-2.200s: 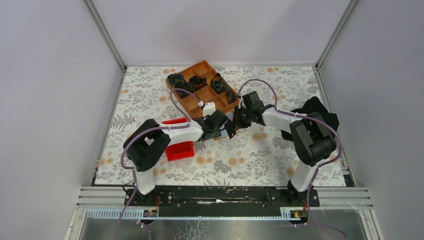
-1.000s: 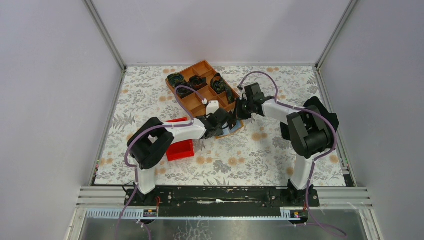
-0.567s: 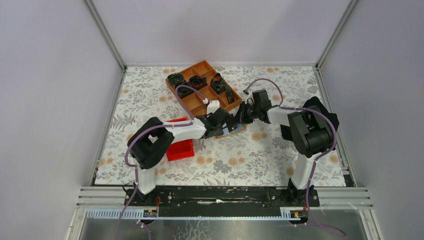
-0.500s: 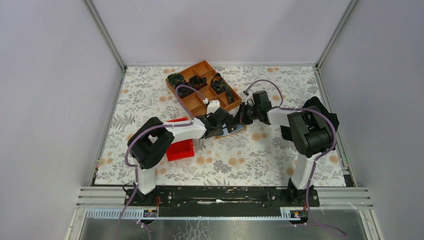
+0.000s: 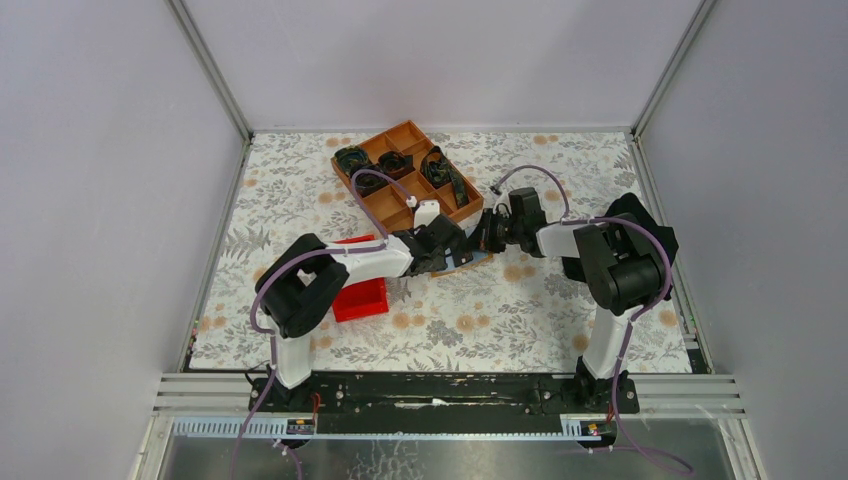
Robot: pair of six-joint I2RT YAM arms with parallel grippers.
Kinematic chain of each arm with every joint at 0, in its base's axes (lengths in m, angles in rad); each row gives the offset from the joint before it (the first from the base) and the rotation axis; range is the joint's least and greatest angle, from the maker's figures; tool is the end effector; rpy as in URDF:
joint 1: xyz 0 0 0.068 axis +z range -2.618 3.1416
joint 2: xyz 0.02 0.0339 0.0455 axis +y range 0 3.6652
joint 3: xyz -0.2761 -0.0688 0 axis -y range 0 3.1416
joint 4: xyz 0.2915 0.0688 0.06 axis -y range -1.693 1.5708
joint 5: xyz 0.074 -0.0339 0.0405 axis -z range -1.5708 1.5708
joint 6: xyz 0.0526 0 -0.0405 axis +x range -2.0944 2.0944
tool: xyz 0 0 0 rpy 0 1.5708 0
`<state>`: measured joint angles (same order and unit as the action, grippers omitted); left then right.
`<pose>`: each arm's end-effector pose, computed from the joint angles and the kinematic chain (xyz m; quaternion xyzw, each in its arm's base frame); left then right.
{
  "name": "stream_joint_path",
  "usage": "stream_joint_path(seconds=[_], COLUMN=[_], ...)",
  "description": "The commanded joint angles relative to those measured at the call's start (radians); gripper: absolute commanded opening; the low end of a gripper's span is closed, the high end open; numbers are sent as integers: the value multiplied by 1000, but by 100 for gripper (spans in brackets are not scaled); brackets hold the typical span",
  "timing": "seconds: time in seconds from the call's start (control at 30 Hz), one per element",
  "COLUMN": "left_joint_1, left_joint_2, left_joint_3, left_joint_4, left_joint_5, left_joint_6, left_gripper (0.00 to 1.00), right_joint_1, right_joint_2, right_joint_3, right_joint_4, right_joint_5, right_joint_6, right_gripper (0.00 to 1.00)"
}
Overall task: Put the credit cards into the card holder
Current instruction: Insert the credit card into the card holder.
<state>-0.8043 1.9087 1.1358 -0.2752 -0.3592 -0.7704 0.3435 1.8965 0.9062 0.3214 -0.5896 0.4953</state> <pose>0.3072 -0.2923 0.1066 -0.0300 0.9512 -0.0583 0.3017 0.3769 0.1659 0.0912 -0.0610 0.8683 0.4087 0.2744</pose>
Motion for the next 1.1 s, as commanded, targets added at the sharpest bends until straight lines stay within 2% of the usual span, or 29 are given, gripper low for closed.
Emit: stream_joint_path(seconds=[0.0, 0.5, 1.07], left_joint_1=[-3, -14, -95], left_joint_2=[136, 160, 227], left_joint_3=[-66, -53, -30], left_joint_4=[-156, -163, -182], left_joint_5=[81, 106, 163], left_joint_6=[25, 33, 82], left_gripper=[38, 37, 37], right_joint_1=[11, 37, 60], right_joint_2=[21, -3, -83], right_joint_3=[-61, -117, -213], right_joint_4=[-49, -57, -39], right_joint_5=[26, 57, 76], right_joint_6=[-7, -29, -9], right_gripper=[0, 0, 0])
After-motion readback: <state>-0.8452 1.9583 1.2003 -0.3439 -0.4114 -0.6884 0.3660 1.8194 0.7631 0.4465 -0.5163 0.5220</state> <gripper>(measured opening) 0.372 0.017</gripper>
